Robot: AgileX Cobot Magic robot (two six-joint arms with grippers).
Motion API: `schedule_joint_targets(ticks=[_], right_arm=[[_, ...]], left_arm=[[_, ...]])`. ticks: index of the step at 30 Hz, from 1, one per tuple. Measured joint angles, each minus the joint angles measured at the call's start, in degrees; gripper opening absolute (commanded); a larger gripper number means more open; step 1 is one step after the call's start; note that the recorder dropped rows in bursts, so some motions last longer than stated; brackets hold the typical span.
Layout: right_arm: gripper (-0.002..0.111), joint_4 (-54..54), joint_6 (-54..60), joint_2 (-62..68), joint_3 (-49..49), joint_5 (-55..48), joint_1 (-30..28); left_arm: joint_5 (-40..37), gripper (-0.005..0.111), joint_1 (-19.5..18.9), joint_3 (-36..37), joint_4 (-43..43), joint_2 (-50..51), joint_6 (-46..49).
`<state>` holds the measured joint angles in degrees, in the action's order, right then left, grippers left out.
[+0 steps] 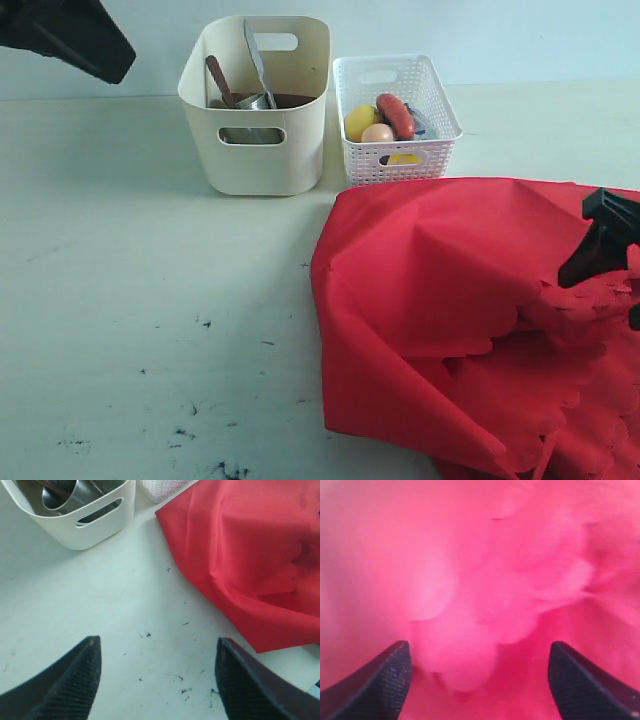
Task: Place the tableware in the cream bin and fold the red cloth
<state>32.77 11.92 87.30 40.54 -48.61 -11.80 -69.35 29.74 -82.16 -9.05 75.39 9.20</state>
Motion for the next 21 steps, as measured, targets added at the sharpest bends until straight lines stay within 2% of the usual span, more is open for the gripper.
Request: schedule_joint_targets(ticks=[4, 9, 13, 18, 21], right_arm=[[0.073, 1.6, -0.2, 1.6, 0.0, 1.2, 0.0], [0.073, 15.9, 8.3, 6.5, 0.0, 2.4, 0.0], [0.07, 22.9, 12.3, 12.0, 0.0, 4.1, 0.0], [0.056, 30.3, 19.2, 16.4, 0.0, 4.4, 0.0], [0.037, 38.5, 27.2, 16.6, 0.0, 3.1, 0.0]], left_arm=[[-0.6, 0.063, 0.0, 0.0, 0.0, 0.0, 0.0], [-0.9, 0.063, 0.0, 0.0, 0.0, 0.0, 0.0], [-0.9, 0.063, 0.0, 0.0, 0.0, 0.0, 0.0], [-0.9, 0.063, 0.0, 0.0, 0.0, 0.0, 0.0], [-0.9, 0.063, 0.0, 0.0, 0.0, 0.0, 0.0]])
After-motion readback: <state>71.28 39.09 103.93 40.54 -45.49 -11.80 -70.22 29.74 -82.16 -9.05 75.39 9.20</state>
